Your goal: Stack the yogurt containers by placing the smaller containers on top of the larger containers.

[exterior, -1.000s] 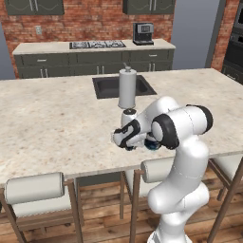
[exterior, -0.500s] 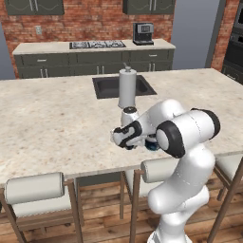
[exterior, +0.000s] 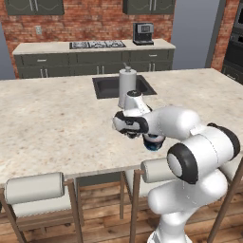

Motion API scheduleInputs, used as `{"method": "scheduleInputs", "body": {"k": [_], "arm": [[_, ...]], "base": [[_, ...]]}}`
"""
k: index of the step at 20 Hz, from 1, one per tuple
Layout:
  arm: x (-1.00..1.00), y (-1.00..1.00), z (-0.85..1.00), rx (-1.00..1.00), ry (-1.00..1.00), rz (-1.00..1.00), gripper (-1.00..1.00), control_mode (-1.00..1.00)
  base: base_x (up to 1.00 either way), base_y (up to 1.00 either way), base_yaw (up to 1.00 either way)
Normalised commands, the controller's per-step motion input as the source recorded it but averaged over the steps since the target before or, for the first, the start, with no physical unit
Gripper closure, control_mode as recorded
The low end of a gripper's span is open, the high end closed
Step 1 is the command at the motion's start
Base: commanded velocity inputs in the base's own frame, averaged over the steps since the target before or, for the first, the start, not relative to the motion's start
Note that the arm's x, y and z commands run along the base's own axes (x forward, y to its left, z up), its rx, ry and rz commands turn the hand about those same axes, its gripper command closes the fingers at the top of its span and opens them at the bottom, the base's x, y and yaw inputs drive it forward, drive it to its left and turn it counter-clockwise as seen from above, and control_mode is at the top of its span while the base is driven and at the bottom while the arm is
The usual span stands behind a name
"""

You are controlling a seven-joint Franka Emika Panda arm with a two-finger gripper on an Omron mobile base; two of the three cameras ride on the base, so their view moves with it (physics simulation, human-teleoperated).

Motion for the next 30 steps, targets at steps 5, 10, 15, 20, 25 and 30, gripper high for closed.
{"method": "scheduleInputs", "body": {"k": [5,10,15,20,25,30], "arm": [[-0.35,-0.06,0.65,0.0,-0.02,0.07,1.0,-1.0],[-0.19,-0.06,0.49,0.0,0.0,0.03,1.0,-1.0],[-0.06,-0.18,0.49,0.0,0.03,0.0,1.0,-1.0],[-0.03,-0.4,0.3,0.01,0.03,0.0,1.0,-1.0],[-0.04,-0.44,0.13,0.02,0.0,0.0,1.0,-1.0],[-0.16,-0.39,0.01,0.01,0.0,0.0,1.0,-1.0]], "base": [[0.0,0.0,0.0],[0.0,0.0,0.0],[0.0,0.0,0.0],[0.0,0.0,0.0],[0.0,0.0,0.0],[0.0,0.0,0.0]]}}
